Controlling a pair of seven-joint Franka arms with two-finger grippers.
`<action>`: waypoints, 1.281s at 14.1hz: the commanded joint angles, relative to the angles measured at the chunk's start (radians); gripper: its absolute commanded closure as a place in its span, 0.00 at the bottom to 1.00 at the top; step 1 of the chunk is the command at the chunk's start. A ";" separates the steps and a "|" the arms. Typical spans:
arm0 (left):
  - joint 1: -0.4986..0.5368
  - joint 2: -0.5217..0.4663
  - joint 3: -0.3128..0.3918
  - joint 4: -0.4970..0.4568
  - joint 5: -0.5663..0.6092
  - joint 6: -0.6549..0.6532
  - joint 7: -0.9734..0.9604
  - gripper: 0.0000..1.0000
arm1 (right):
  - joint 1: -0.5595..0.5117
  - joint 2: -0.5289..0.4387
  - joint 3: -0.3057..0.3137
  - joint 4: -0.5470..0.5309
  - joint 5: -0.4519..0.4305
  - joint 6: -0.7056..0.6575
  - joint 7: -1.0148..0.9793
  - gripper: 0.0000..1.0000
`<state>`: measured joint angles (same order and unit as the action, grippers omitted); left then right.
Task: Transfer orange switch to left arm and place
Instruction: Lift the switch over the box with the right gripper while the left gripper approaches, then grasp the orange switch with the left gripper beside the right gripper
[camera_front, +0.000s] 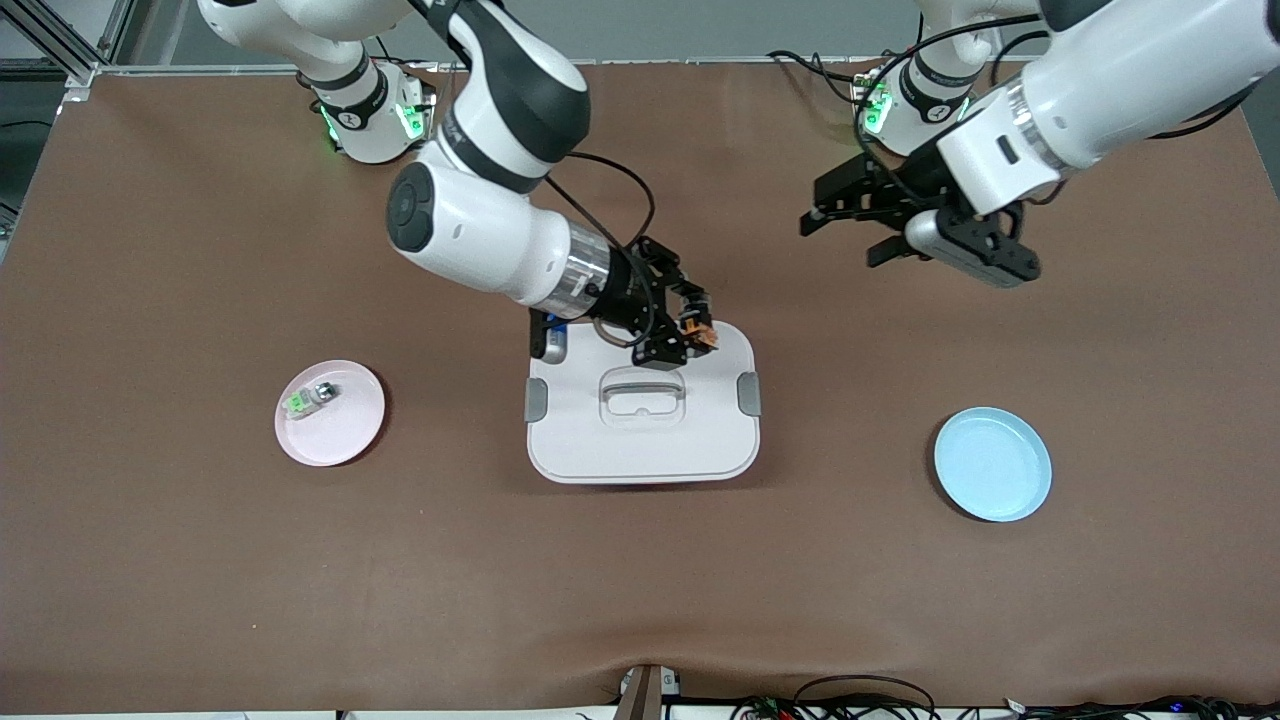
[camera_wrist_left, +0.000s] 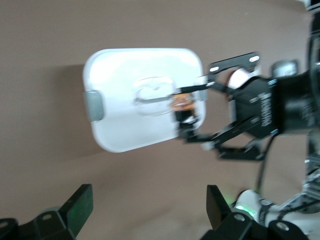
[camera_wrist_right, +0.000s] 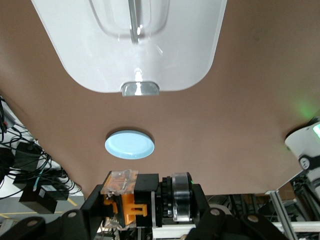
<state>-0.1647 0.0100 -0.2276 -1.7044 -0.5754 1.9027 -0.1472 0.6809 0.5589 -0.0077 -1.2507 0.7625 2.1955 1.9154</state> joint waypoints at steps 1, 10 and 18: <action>0.010 0.001 -0.010 -0.061 -0.073 0.097 0.032 0.01 | 0.029 0.071 -0.006 0.101 0.061 0.012 0.066 1.00; 0.013 0.096 -0.010 -0.073 -0.198 0.147 0.086 0.25 | 0.123 0.092 -0.005 0.154 0.077 0.127 0.218 1.00; 0.025 0.078 -0.003 -0.090 -0.189 0.069 0.074 0.50 | 0.112 0.092 -0.005 0.188 0.090 0.124 0.246 1.00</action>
<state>-0.1433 0.1085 -0.2308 -1.7818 -0.7506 2.0141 -0.0783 0.7909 0.6328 -0.0087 -1.1159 0.8272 2.3194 2.1381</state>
